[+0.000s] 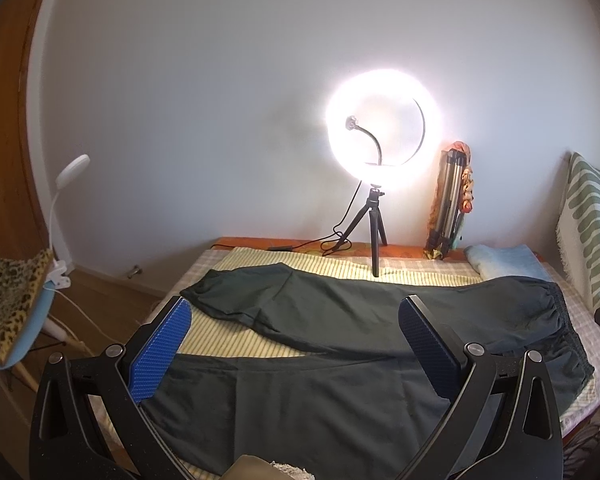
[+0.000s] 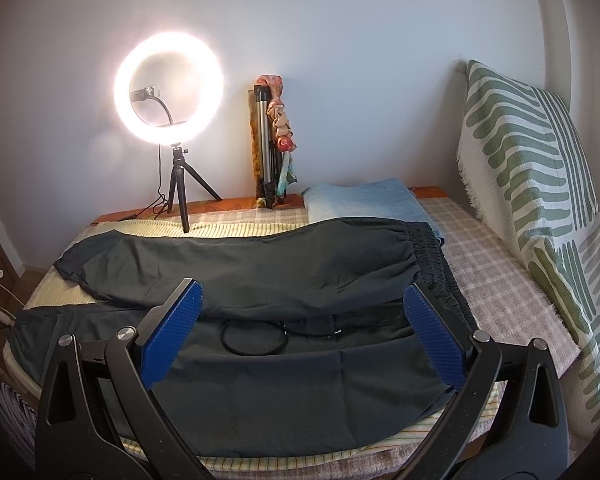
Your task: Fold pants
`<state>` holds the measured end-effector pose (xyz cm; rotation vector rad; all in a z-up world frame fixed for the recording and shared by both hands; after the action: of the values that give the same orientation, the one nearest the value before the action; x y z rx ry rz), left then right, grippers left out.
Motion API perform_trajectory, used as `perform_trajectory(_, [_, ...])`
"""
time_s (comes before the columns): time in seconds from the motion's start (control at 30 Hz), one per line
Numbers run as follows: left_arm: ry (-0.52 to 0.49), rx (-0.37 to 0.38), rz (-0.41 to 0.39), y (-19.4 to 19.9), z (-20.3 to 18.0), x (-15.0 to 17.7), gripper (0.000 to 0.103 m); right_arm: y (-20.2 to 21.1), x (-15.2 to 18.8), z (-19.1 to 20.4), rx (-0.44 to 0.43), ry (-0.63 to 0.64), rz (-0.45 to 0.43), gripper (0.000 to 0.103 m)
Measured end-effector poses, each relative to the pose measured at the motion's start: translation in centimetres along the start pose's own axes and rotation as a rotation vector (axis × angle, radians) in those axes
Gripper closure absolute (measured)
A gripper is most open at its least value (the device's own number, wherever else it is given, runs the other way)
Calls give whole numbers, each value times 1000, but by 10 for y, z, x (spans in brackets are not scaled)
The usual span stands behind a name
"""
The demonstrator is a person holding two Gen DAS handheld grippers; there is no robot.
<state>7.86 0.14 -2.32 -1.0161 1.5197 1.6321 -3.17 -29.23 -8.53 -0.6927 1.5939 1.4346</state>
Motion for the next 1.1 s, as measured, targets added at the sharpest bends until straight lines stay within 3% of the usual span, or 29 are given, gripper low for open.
perform_trajectory(0.83, [-71, 5, -57, -12, -7, -21, 0, -15, -13, 12, -31, 20, 19, 1])
perform_trajectory(1.1, [-30, 136, -13, -33, 10, -17, 0, -38, -22, 24, -102, 47, 38, 1])
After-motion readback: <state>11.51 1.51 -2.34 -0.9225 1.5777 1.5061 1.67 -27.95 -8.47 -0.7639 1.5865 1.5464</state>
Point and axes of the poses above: each gripper's, at about its wrist camera, not at the fingertips, and y roughly against the way its jaws point, z to its left, x to its underside, the point moved 7 cm from there along -y, roughly the way its jaws point, and after that the axes turned 4 degrees about -x, right-handed, at the moved point
